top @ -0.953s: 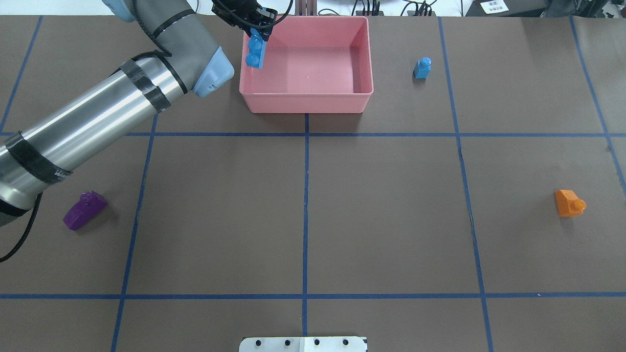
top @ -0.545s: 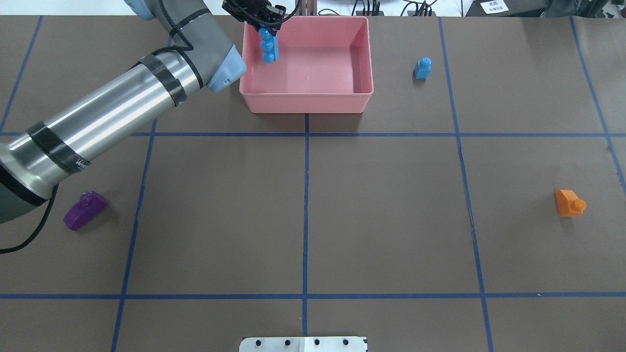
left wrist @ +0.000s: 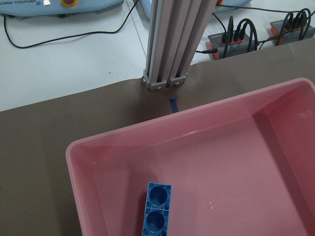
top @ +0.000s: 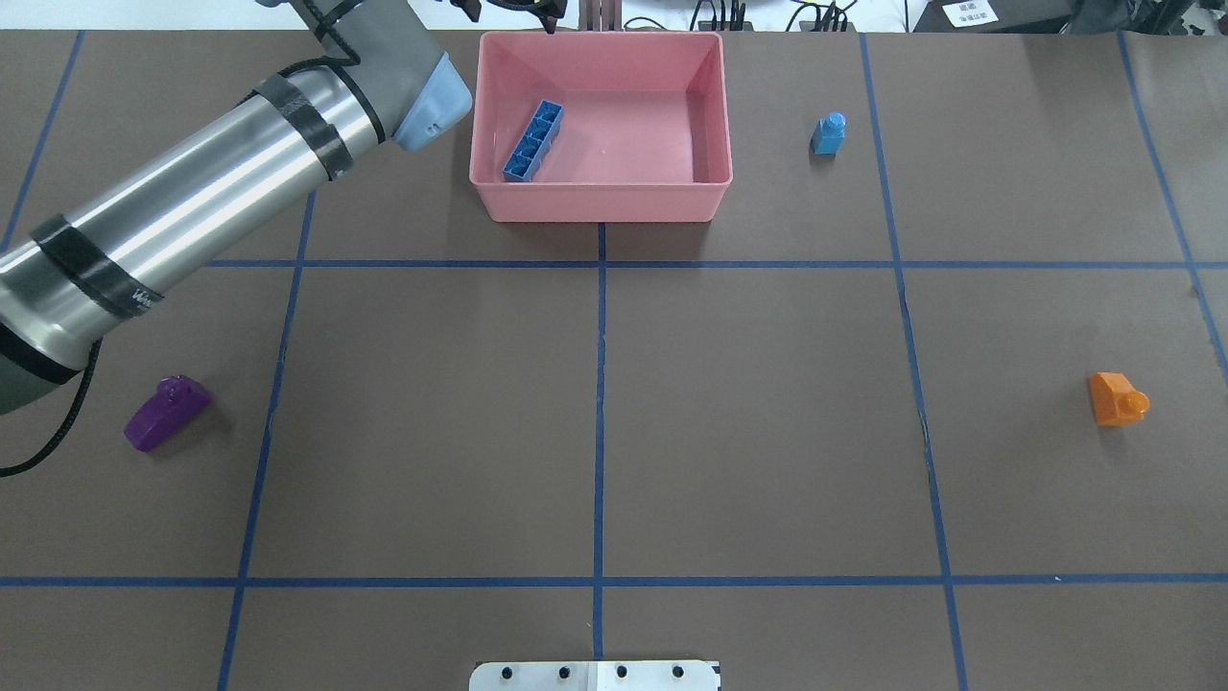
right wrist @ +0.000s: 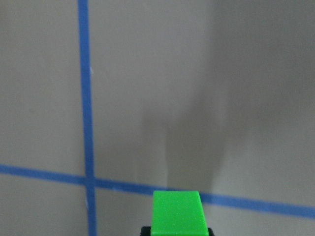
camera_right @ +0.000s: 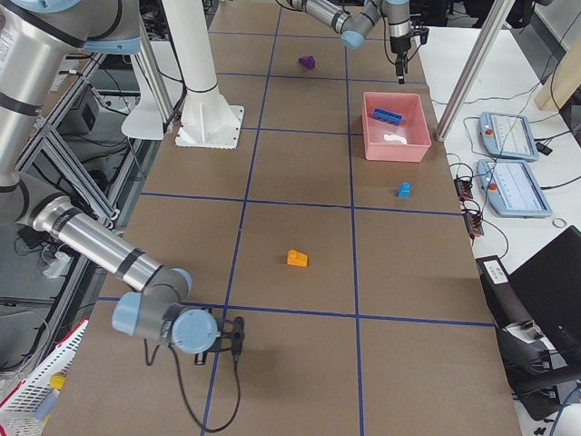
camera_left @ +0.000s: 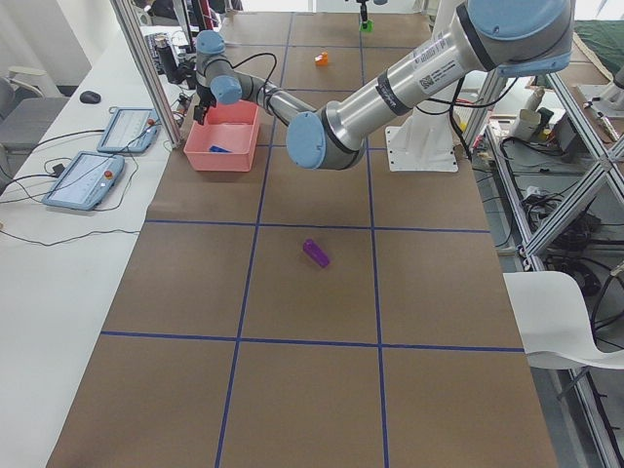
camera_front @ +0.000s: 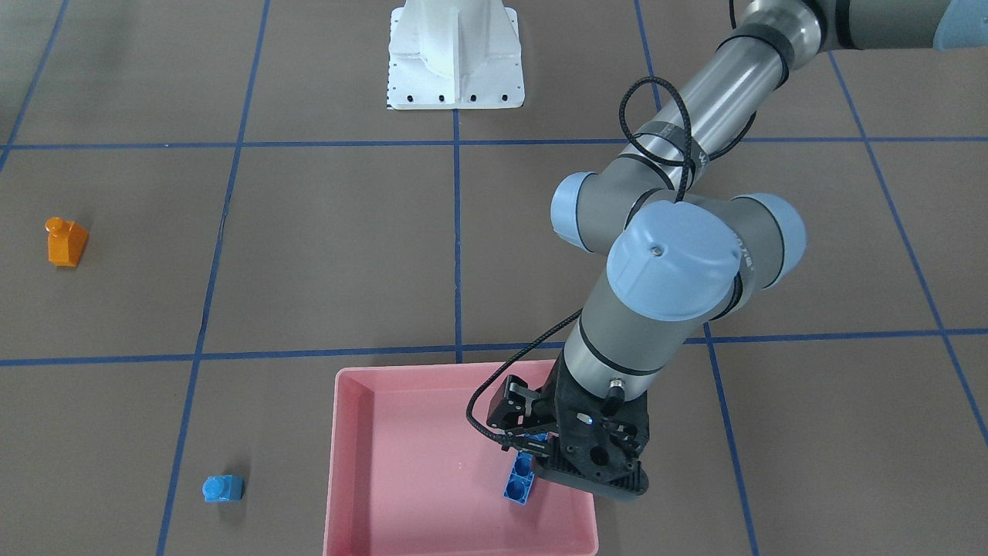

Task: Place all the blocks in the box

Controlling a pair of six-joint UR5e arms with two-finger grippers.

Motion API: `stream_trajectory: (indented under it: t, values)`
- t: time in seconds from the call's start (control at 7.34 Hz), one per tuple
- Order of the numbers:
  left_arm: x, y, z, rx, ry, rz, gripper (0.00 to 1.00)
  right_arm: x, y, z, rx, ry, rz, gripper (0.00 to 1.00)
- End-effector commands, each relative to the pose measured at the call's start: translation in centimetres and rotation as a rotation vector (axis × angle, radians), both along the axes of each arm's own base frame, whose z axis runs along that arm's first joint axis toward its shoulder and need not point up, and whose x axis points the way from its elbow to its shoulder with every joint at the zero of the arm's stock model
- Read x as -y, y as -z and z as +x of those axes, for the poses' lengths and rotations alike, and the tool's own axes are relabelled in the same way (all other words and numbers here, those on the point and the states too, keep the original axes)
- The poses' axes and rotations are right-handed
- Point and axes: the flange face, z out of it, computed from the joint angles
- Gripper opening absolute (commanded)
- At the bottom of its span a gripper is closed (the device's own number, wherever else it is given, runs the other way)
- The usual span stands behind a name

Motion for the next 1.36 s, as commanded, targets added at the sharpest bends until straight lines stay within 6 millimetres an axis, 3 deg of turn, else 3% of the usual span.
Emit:
stream_trajectory:
  t: [0.0,0.14,0.27,0.41,0.54,0.68,0.82,0.95,1.09,1.23]
  values:
    - [-1.3,-2.6,-2.2,-0.025,-0.035,-0.006,1.0,19.9,13.9,-1.1,-0.005,-0.092,-0.004,0.0]
    - [-2.7,-5.4,-5.1,-0.03,-0.108,0.05,1.0,25.9,20.3,-3.7,0.001,-0.112,-0.013,0.0]
    - [-5.3,-9.2,-7.0,-0.03,-0.145,0.078,1.0,29.7,26.7,-8.6,0.029,-0.141,-0.07,0.0]
    - [-7.8,-13.1,-8.6,-0.011,-0.182,0.108,1.0,32.7,33.2,-14.5,0.037,-0.15,-0.115,0.0]
    - [-10.1,-18.1,-11.2,0.011,-0.212,0.114,1.0,34.5,38.8,-21.4,0.031,-0.124,-0.137,0.0]
    - [-13.0,-22.7,-13.4,0.049,-0.246,0.137,1.0,38.1,44.8,-26.8,0.01,-0.151,-0.18,0.0]
    - [-15.8,-26.3,-15.1,0.082,-0.282,0.16,1.0,39.7,49.9,-33.3,-0.02,-0.164,-0.205,0.0]
    - [-17.4,-28.0,-16.3,0.097,-0.295,0.167,1.0,41.3,54.0,-38.2,-0.023,-0.238,-0.239,0.0]
    - [-19.1,-30.3,-17.4,0.122,-0.321,0.179,1.0,42.3,55.3,-41.7,-0.007,-0.308,-0.22,0.0]
    - [-19.7,-31.3,-18.1,0.133,-0.328,0.186,1.0,43.3,57.6,-46.0,-0.003,-0.38,-0.213,0.0]
